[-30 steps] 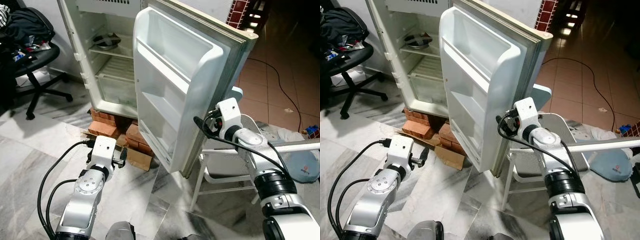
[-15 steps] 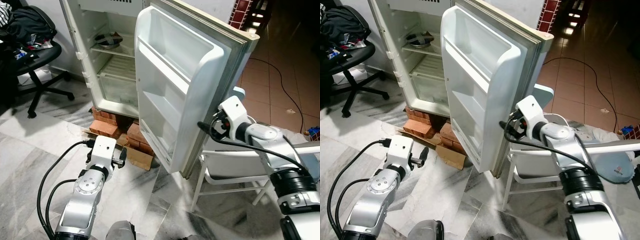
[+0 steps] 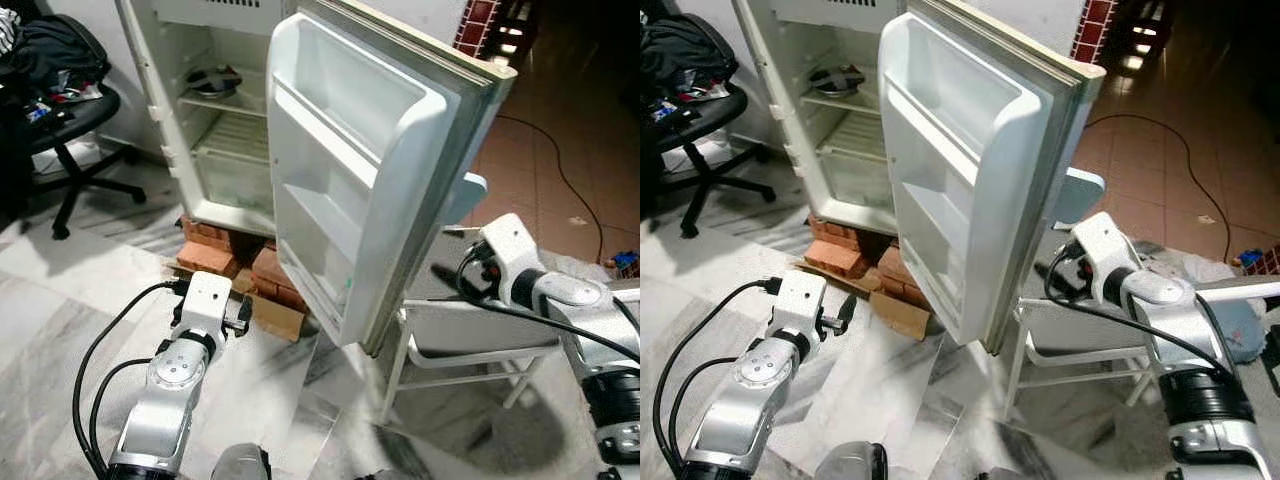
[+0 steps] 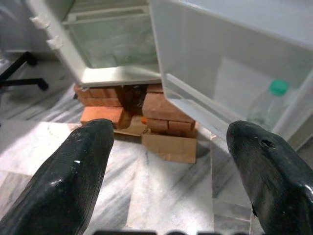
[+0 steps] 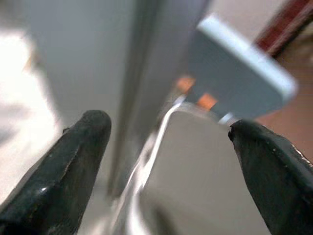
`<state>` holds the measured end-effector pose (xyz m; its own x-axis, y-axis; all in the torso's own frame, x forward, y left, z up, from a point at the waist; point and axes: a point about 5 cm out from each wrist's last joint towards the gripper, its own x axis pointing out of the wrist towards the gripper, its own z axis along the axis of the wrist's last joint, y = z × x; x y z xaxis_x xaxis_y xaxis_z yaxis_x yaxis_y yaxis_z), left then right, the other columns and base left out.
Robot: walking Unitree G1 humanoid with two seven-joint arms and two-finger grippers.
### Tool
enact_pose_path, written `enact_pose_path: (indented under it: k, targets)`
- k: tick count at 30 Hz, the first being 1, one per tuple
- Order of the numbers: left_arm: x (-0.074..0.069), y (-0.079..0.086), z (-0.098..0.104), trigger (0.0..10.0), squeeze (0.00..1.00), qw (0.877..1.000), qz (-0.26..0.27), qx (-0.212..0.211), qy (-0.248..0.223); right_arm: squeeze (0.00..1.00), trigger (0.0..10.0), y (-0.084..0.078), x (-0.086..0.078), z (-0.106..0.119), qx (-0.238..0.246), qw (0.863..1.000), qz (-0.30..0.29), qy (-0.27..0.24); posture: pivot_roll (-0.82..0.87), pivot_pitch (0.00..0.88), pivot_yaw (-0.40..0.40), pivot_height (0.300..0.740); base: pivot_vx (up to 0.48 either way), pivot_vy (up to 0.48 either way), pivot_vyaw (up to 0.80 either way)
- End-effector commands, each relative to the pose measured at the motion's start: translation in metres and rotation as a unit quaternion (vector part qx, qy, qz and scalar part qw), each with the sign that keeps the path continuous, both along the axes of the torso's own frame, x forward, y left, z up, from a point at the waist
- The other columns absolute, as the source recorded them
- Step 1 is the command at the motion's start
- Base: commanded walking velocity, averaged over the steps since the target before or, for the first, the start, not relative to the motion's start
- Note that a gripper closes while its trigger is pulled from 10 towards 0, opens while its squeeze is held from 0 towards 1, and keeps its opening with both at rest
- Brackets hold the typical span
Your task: Restocking fridge
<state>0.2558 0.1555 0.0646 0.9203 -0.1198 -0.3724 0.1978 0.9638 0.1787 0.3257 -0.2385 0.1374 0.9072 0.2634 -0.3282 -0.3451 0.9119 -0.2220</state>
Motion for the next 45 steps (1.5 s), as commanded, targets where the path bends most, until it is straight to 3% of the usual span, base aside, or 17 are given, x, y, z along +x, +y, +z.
enact_pose_path:
  k: [1,5,9,10,11,13,17,19,20,21,22,24,30,35,38,41,45]
  targets:
    - [0.003,-0.002,-0.001,10.0,0.00,1.000,-0.013,0.009,0.003,0.00,10.0,0.009,0.018,0.031,0.036,0.994,-0.040,-0.095,0.10,0.027,-0.023,0.740,0.000,0.000,0.00]
    - [0.003,-0.002,0.001,10.0,0.00,1.000,-0.008,0.012,-0.002,0.00,10.0,0.029,0.034,0.061,0.112,0.976,-0.062,-0.176,0.11,0.023,-0.028,0.740,0.000,0.000,0.00]
    - [0.003,-0.001,0.002,10.0,0.00,1.000,-0.005,0.013,-0.006,0.00,10.0,0.056,0.038,0.083,0.230,0.952,0.001,-0.203,0.12,0.020,-0.039,0.740,0.000,0.000,0.00]
    - [0.003,0.000,0.002,10.0,0.00,1.000,-0.003,0.014,-0.009,0.00,10.0,0.080,0.028,0.096,0.319,0.922,0.108,-0.192,0.13,0.019,-0.043,0.740,0.000,0.000,0.00]
    - [0.003,0.000,0.002,10.0,0.00,1.000,-0.003,0.014,-0.009,0.00,10.0,0.080,0.028,0.096,0.319,0.922,0.108,-0.192,0.13,0.019,-0.043,0.740,0.000,0.000,0.00]
    - [0.002,0.002,0.002,10.0,0.00,1.000,0.003,0.011,-0.009,0.00,10.0,0.109,-0.014,0.114,0.418,0.838,0.322,-0.140,0.13,0.017,-0.046,0.740,0.000,0.000,0.00]
    - [0.003,0.002,0.002,10.0,0.00,1.000,0.002,0.011,-0.010,0.00,10.0,0.113,-0.035,0.114,0.440,0.801,0.392,-0.105,0.12,0.015,-0.047,0.740,0.000,0.000,0.00]
    - [0.003,0.002,0.002,10.0,0.00,1.000,-0.001,0.010,-0.011,0.00,10.0,0.112,-0.038,0.098,0.416,0.821,0.382,-0.085,0.12,0.013,-0.044,0.740,0.000,0.000,0.00]
    - [0.004,0.002,0.002,10.0,0.00,1.000,-0.002,0.011,-0.011,0.00,10.0,0.107,-0.028,0.079,0.393,0.856,0.329,-0.071,0.11,0.012,-0.038,0.740,0.000,0.000,0.00]
    - [0.005,0.002,0.002,10.0,0.00,1.000,-0.003,0.011,-0.017,0.00,10.0,0.094,-0.015,0.041,0.324,0.915,0.234,-0.058,0.11,0.009,-0.030,0.740,0.000,0.000,0.00]
    - [0.005,0.002,0.003,10.0,0.00,1.000,-0.003,0.010,-0.020,0.00,10.0,0.087,-0.013,0.026,0.278,0.938,0.198,-0.053,0.10,0.008,-0.025,0.740,0.000,0.000,0.00]
    - [0.007,0.004,0.004,10.0,0.00,1.000,-0.002,0.011,-0.023,0.00,10.0,0.078,-0.017,0.004,0.220,0.961,0.165,-0.038,0.09,0.004,-0.014,0.740,0.000,0.000,0.00]
    - [0.010,0.007,0.007,10.0,0.00,0.999,0.006,0.009,-0.034,0.00,10.0,0.071,-0.026,-0.023,0.195,0.977,0.084,-0.024,0.07,0.000,0.007,0.740,0.000,0.160,0.00]
    - [0.008,0.014,0.015,10.0,0.00,0.997,0.028,0.003,-0.068,0.00,10.0,0.080,-0.055,-0.050,0.156,0.987,0.042,-0.026,0.07,0.000,0.006,0.740,0.000,0.480,0.00]
    - [0.003,0.017,0.018,10.0,0.00,0.996,0.036,0.001,-0.086,0.00,10.0,0.080,-0.055,-0.049,0.162,0.986,0.012,-0.041,0.08,0.000,0.000,0.740,0.000,0.480,0.00]
    - [-0.009,0.024,0.030,10.0,0.00,0.991,0.049,-0.006,-0.128,0.00,10.0,0.064,-0.042,-0.042,0.178,0.972,-0.122,-0.097,0.11,0.000,-0.005,0.740,0.000,0.480,0.00]
    - [-0.010,0.030,0.034,10.0,0.00,0.988,0.057,-0.005,-0.142,0.00,10.0,0.060,-0.040,-0.037,0.178,0.963,-0.163,-0.119,0.11,0.000,0.007,0.740,0.000,0.480,0.00]
